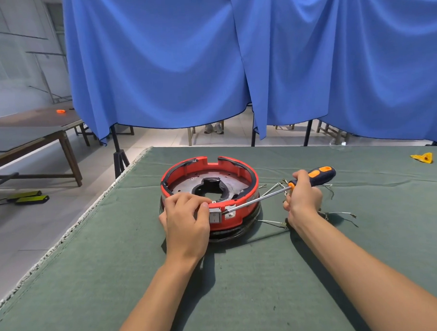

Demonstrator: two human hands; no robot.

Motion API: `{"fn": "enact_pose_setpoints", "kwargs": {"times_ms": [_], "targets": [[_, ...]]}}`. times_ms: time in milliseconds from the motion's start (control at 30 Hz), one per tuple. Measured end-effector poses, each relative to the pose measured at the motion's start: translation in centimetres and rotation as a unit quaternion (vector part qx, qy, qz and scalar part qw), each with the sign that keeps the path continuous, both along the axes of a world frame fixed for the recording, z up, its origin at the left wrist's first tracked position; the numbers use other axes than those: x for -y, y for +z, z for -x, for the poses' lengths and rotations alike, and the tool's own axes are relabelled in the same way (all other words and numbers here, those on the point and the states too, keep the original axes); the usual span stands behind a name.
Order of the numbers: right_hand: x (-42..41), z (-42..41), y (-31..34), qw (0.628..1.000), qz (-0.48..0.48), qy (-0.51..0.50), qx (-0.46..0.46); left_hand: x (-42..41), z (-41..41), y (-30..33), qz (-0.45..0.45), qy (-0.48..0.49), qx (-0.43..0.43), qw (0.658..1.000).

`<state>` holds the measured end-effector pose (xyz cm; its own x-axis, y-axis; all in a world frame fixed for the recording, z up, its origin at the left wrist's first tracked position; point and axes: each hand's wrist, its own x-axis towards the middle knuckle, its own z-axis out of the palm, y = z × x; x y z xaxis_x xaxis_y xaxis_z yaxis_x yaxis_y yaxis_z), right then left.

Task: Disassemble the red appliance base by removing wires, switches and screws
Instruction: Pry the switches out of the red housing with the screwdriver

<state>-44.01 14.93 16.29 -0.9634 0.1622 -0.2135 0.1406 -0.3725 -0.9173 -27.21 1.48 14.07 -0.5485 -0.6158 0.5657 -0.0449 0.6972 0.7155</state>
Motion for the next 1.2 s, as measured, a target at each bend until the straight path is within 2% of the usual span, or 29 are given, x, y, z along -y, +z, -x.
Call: {"fn": "enact_pose_setpoints", "kwargs": {"times_ms": [267,400,567,900,1200], "targets": [[-1.9,-2.1,-0.7,0.997,0.066,-0.033,-0.007,0.5,0.0,0.0,0.084,0.072,0.026,0.993],[-2.3,-3.4,-0.7,0.995,0.073,-0.057,-0.043,1.4,0.3,-0.3,0.047,0.057,0.072,0.995],[-2.5,-4.3,-0.4,0.992,0.071,-0.078,-0.075,1.3,0.5,-0.9,0.039,0.027,0.07,0.996],[-1.1,-2.6,-0.6,0.995,0.072,-0.073,-0.019,1.3,0.6,-0.7,0.021,0.009,0.08,0.997],[0.5,-0.2,-0.9,1.0,-0.001,-0.017,0.026,1.3,0.5,-0.6,0.018,0.004,0.091,0.996]]}}
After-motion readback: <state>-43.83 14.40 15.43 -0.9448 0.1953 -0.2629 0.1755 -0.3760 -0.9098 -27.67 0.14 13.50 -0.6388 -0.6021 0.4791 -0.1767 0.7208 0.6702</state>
